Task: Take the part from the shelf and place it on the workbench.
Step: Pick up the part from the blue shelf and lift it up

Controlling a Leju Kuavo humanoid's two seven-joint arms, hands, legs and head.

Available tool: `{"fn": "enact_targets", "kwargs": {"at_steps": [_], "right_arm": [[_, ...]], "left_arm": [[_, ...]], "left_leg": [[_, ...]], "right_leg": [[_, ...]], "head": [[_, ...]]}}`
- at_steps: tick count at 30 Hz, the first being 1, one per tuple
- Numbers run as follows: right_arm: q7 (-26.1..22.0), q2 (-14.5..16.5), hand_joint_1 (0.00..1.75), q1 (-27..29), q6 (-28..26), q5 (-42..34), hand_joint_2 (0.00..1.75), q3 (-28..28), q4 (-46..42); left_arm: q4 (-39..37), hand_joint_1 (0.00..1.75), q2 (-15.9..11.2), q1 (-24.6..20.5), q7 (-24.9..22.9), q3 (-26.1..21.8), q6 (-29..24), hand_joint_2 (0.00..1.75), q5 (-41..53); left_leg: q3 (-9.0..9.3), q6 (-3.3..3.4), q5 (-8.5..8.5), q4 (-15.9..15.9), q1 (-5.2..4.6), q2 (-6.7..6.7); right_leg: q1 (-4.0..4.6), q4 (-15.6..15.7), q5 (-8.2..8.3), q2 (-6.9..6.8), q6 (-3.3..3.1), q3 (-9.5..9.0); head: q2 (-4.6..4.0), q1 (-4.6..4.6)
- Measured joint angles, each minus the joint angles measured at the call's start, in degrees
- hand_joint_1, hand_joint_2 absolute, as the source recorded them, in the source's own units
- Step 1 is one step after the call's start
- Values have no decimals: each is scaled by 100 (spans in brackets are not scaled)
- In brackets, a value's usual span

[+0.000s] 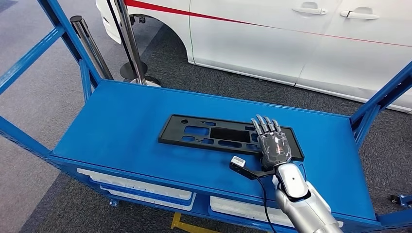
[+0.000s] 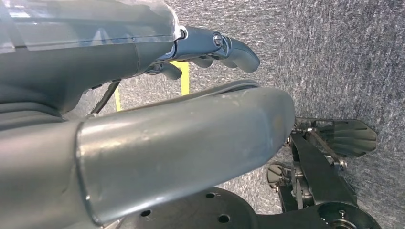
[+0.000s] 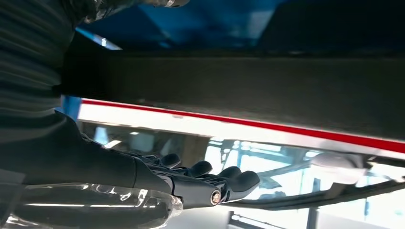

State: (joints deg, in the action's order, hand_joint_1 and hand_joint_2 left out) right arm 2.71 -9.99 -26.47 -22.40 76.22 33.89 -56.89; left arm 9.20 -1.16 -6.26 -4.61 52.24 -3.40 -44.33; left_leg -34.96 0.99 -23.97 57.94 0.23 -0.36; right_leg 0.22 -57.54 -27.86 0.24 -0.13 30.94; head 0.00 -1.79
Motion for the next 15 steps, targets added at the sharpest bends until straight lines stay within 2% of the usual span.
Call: {"fn": "enact_targets", "kwargs": {"at_steps": [2, 3, 15], "right_arm": [[77, 26, 136, -27, -48, 108, 175, -99, 153], [111, 37, 174, -30, -68, 148, 175, -146, 218], [190, 66, 171, 164, -86, 325, 175, -566, 352]], "left_arm": [[0, 0, 0, -1, 0, 12, -5, 0, -17], [0, 0, 0, -1, 1, 15, -7, 0, -31], [0, 0, 4, 30, 38, 17, -17, 0, -137]], "left_leg": [[10, 0, -2, 0, 0, 0], [14, -1, -2, 0, 0, 0], [25, -1, -2, 1, -1, -1]], "right_leg": [[0, 1, -1, 0, 0, -9], [0, 1, -1, 0, 0, -12], [-1, 1, -1, -1, 1, -24]], "head": [[0, 0], [0, 0], [0, 0]]}}
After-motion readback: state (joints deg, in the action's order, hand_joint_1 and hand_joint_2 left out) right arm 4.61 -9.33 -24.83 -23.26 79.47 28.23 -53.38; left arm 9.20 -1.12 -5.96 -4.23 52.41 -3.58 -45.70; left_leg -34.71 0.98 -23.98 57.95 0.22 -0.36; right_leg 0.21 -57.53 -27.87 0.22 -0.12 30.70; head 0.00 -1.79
